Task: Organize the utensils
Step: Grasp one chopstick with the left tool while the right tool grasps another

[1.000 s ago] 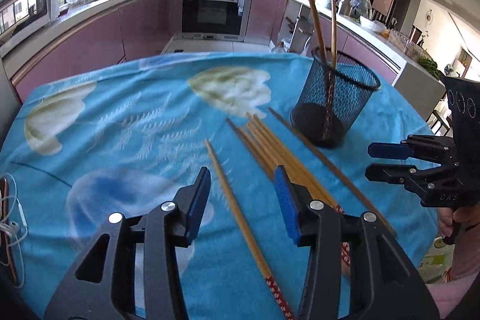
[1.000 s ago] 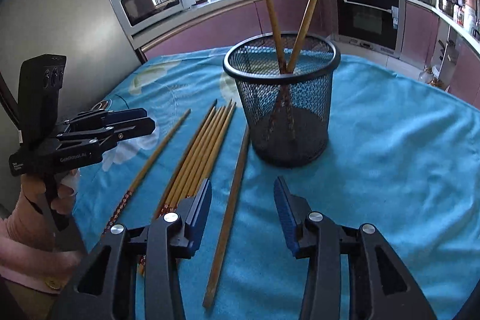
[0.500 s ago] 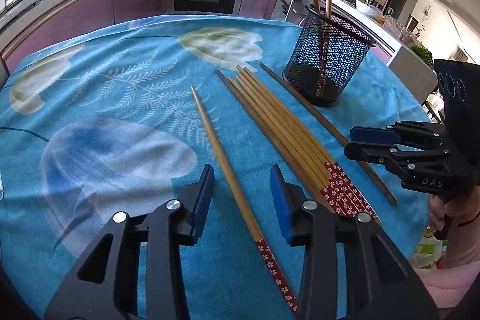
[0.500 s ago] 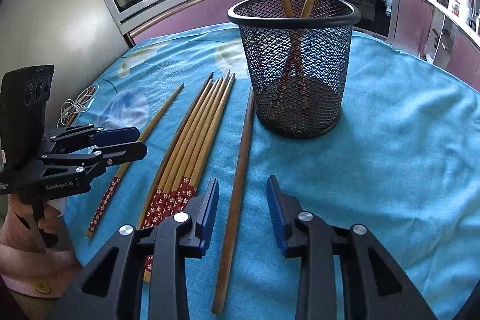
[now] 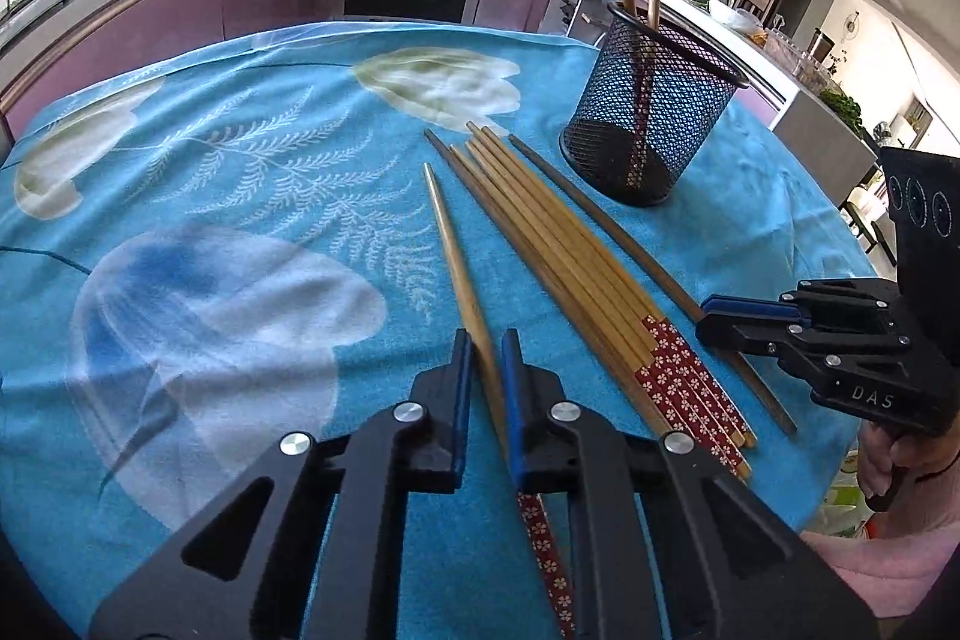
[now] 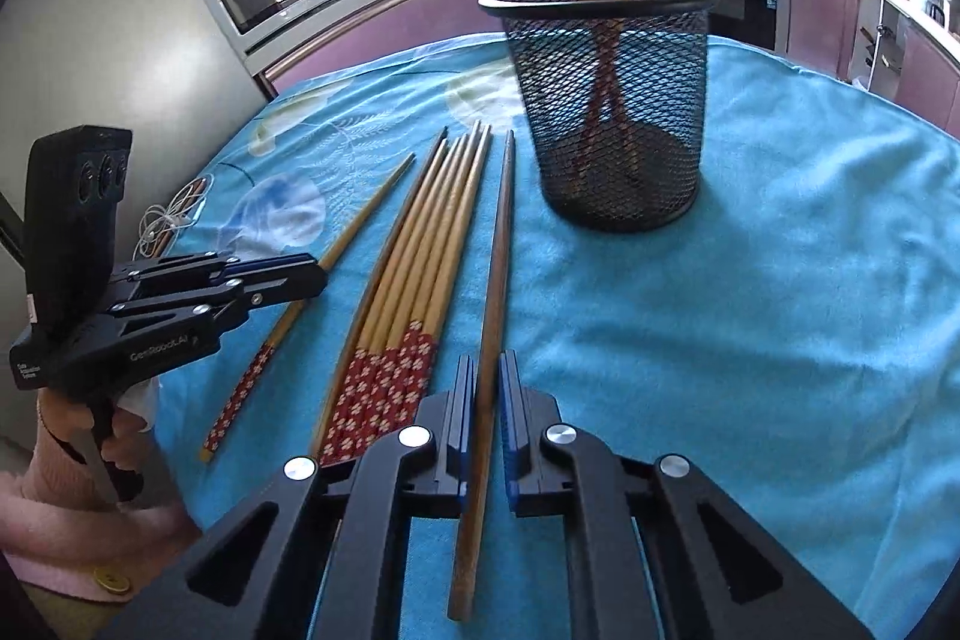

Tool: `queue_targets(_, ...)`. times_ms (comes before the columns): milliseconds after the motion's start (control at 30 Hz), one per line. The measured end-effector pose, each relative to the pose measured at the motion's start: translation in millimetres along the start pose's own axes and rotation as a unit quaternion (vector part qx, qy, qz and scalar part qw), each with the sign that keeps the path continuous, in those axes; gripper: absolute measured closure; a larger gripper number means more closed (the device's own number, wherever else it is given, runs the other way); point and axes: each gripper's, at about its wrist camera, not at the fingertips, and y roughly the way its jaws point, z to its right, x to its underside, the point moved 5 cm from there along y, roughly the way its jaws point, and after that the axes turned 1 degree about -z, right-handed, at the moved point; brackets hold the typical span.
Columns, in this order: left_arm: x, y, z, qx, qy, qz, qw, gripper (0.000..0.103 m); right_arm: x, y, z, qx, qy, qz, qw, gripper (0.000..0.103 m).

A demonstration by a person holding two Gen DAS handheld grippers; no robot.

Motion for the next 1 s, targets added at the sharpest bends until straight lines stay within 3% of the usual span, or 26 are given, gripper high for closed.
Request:
queue_targets(233, -6, 4, -2, -0.031, 0.011, 0.003, 0.9995, 0.083, -14, 8, -5, 0.041, -0.032, 0.005, 0.999, 0.082)
queue_targets(533, -19, 15, -3, -0.044, 0.021, -0.001, 0.9988, 0.083, -37, 27, -9, 0.074, -0.073, 0.009, 0.995, 0.085)
queue_targets(633, -21, 18, -2, -0.049, 0.019, -0.001, 0.9986, 0.089, -42, 30, -8, 0.067, -0.067, 0.01, 0.995, 0.095)
queue_targets(1000, -22, 14, -5, -0.039, -0.009, 0.008, 0.9992, 0.095, -40, 12, 0, 0.029, -0.029, 0.034, 0.999, 0.097)
